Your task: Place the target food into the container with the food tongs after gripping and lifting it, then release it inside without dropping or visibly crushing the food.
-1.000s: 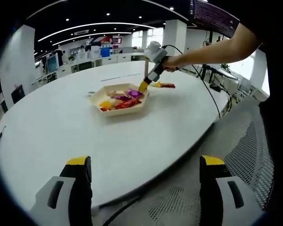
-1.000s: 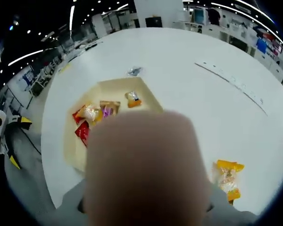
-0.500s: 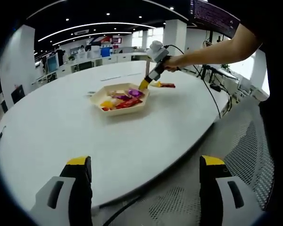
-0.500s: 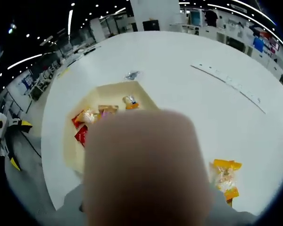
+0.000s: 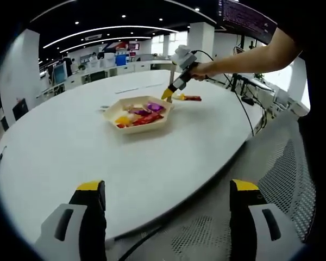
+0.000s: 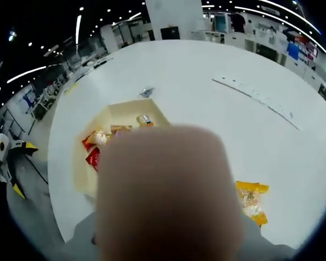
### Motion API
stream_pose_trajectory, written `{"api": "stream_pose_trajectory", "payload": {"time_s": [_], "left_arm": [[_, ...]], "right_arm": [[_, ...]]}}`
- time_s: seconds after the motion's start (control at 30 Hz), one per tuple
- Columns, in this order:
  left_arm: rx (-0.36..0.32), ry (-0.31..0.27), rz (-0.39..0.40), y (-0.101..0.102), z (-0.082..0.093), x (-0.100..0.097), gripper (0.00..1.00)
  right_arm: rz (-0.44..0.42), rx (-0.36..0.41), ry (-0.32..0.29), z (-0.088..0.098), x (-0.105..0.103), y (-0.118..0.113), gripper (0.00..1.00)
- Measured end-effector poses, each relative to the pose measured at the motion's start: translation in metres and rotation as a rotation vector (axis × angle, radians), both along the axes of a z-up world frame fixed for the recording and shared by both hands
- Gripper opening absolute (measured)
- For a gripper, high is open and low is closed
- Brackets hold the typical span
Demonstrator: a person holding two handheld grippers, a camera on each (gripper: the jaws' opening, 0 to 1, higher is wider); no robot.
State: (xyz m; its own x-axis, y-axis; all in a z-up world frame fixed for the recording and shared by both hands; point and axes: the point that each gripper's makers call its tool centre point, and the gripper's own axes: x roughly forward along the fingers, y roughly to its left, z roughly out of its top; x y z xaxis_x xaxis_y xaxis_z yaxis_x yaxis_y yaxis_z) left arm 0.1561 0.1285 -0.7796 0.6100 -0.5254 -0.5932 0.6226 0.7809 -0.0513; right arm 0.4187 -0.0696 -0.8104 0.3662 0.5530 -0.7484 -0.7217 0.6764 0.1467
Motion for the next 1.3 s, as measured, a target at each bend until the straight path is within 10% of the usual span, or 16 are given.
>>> {"api": "stream_pose_trajectory", "payload": {"time_s": [0.7,1.3], "left_arm": [[-0.001,-0.019,-0.011,-0.002,0.003,0.000,0.92],[0.001,-0.006,0.004,0.000,0.001,0.001,0.92]], "right_arm": [[-0.014,-0.019,-0.016,0.013,-0.005,-0.018,0.23],[0.081,-0.057,-0.004,-0.013,-0.005,-0.009,0.25]]}}
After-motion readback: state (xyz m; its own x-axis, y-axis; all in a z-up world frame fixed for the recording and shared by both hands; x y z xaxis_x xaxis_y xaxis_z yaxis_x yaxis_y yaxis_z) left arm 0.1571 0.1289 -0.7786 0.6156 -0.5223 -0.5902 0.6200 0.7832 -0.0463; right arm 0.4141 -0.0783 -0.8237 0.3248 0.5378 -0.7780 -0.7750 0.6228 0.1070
